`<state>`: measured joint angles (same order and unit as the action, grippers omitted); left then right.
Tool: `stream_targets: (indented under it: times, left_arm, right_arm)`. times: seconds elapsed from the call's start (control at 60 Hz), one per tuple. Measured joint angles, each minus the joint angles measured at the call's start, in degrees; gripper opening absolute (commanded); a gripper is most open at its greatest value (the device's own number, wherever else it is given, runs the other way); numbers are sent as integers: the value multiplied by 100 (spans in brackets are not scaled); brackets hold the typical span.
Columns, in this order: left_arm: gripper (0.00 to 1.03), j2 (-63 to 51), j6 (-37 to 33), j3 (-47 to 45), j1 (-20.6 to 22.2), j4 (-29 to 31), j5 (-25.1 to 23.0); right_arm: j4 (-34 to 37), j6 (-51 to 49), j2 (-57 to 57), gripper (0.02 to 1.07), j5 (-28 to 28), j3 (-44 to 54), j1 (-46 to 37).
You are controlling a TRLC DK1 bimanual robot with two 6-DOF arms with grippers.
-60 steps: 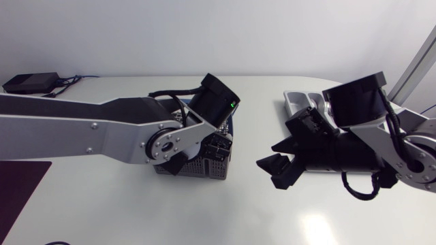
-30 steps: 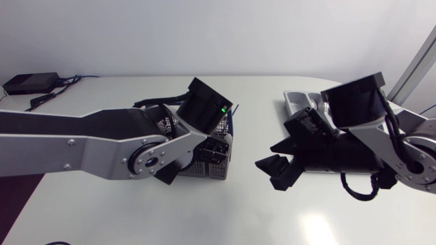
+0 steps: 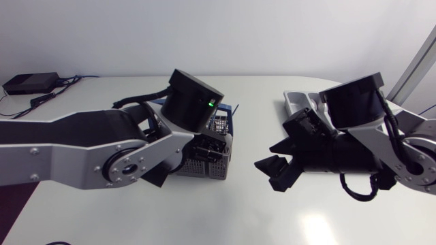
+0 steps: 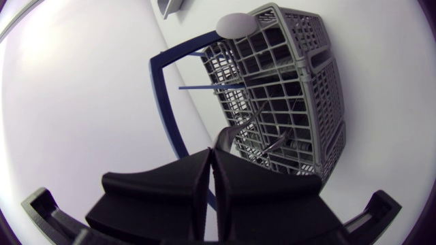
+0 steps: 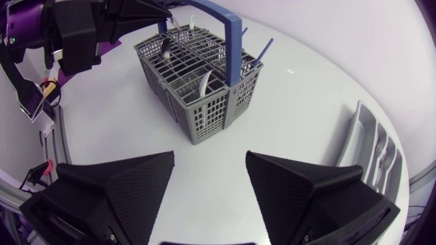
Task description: Unload the cutlery basket into the drawer organizer.
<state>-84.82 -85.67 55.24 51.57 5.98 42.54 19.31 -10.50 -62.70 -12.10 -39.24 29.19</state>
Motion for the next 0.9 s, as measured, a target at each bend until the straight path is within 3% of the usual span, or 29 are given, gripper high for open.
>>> stream_targets:
  times: [0.9]
  left_arm:
    - [3, 1137, -551, -404, 240, -50, 0]
  right_arm:
    - [0, 22, 0, 78, 142, 0, 42]
